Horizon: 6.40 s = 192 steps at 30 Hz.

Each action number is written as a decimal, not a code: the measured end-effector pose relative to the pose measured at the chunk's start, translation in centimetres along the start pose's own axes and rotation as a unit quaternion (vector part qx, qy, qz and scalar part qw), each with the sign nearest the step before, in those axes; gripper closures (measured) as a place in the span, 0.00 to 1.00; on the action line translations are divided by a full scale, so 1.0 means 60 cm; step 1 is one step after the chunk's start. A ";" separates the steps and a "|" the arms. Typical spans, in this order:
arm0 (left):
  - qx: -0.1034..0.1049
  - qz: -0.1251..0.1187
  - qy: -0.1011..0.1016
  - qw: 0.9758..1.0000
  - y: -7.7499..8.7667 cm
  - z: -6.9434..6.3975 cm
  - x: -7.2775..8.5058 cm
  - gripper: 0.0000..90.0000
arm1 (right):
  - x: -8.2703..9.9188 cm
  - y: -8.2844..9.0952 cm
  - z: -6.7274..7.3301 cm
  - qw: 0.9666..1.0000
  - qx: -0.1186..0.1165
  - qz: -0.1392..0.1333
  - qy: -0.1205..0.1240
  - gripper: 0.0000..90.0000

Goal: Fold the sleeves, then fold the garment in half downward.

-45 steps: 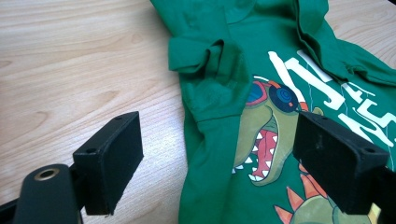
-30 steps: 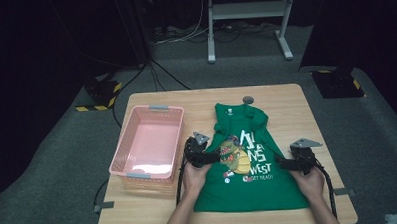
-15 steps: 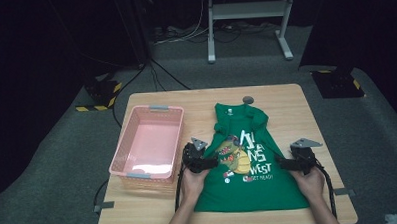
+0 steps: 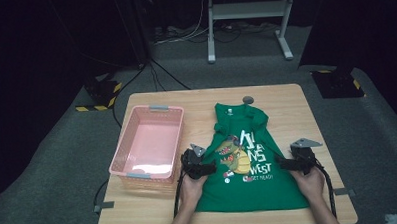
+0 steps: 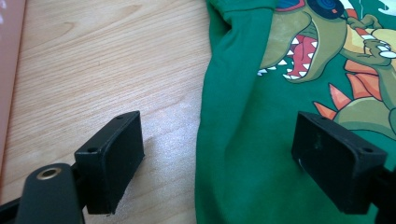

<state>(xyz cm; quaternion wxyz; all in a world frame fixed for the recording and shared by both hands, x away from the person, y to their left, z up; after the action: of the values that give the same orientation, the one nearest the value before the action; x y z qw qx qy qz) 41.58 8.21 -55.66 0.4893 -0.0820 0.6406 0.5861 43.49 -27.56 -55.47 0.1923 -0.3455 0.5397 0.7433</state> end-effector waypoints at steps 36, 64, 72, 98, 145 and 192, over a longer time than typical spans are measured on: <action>0.042 -0.016 0.066 0.997 -0.053 0.062 -0.122 0.19 | -0.056 -0.021 0.004 0.999 0.011 0.035 -0.040 0.23; 0.034 0.053 0.016 0.998 -0.154 0.064 -0.164 0.18 | -0.134 -0.103 0.021 0.997 0.018 0.036 -0.067 0.32; 0.035 0.056 -0.005 0.998 -0.159 0.062 -0.171 0.23 | -0.149 -0.128 0.025 0.996 0.026 0.053 -0.067 0.37; 0.126 0.047 -0.001 0.991 -0.158 0.064 -0.177 0.92 | -0.157 -0.132 0.038 0.996 0.003 0.084 -0.016 0.94; 0.094 -0.045 -0.043 0.994 -0.063 0.123 -0.328 0.95 | -0.291 -0.029 0.037 0.998 -0.041 -0.038 -0.023 0.94; 0.133 -0.112 -0.084 0.981 0.054 0.083 -0.270 0.95 | -0.220 0.076 0.072 0.994 -0.067 -0.071 0.054 0.94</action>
<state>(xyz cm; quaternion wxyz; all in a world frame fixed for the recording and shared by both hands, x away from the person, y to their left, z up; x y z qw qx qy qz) 50.20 5.74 -40.96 0.6104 -0.0373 0.6564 0.4418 48.28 -23.93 -42.13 0.1921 -0.4344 0.4725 0.7424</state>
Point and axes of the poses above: each handheld gripper's, and its own axes: y roughly backward along the jaws, x roughly out of its underside, z roughly to its left, the point moved 2 cm from there along -y, roughly forward along the jaws, and after that the axes turned 14 degrees about -y, right-handed, at the moved point
